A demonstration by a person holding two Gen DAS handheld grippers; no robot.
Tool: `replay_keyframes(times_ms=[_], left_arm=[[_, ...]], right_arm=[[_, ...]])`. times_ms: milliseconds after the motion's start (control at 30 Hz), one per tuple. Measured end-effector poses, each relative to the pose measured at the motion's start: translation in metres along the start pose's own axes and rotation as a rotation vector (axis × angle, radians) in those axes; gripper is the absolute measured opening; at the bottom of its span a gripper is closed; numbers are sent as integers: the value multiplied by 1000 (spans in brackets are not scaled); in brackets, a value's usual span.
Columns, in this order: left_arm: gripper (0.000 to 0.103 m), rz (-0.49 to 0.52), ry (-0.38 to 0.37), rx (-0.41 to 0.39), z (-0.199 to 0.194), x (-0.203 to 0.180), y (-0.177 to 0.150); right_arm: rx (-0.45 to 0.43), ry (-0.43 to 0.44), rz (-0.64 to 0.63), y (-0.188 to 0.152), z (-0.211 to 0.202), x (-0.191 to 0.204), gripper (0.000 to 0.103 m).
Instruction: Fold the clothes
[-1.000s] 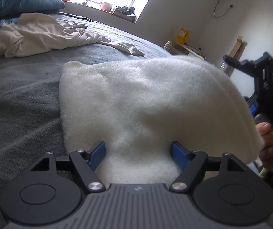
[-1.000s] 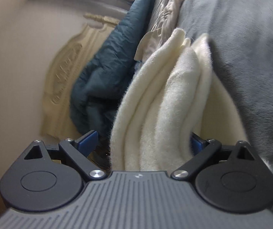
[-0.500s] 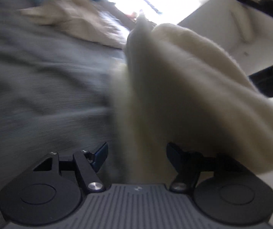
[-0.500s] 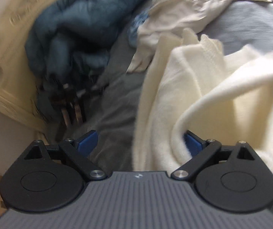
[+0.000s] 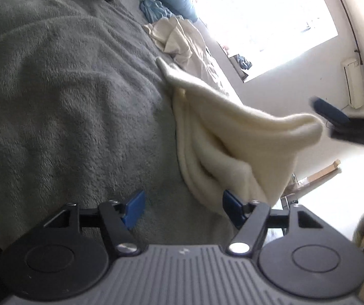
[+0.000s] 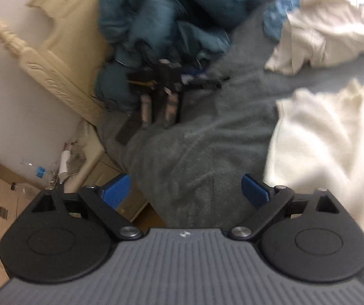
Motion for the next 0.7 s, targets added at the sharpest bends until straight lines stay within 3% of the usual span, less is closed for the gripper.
replay_keyframes(times_ms=[133, 233, 400, 467, 600, 700], left_arm=[[73, -24, -37, -23, -11, 2, 4], [73, -23, -46, -52, -21, 0, 9], [76, 102, -44, -115, -28, -35, 23], [76, 144, -63, -124, -26, -53, 26], [77, 229, -71, -136, -18, -87, 24], [78, 279, -66, -140, -6, -102, 21]], right_arm=[[-207, 8, -50, -32, -62, -17, 95], [-358, -103, -112, -78, -92, -43, 96], [-321, -423, -219, -163, -71, -92, 96], [-271, -509, -292, -182, -42, -100, 96], [-250, -623, -428, -190, 12, -109, 96], [-251, -655, -423, -182, 37, -120, 96]])
Point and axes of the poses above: each gripper's, at about its wrist camera, not at the fingertips, and z roughly the way its jaws point, x to its left, y to its top, the point moved 2 cm from there along z, roughly the way its jaws point, and after that the axes turned 1 degree about z, right-handed, at the moved point
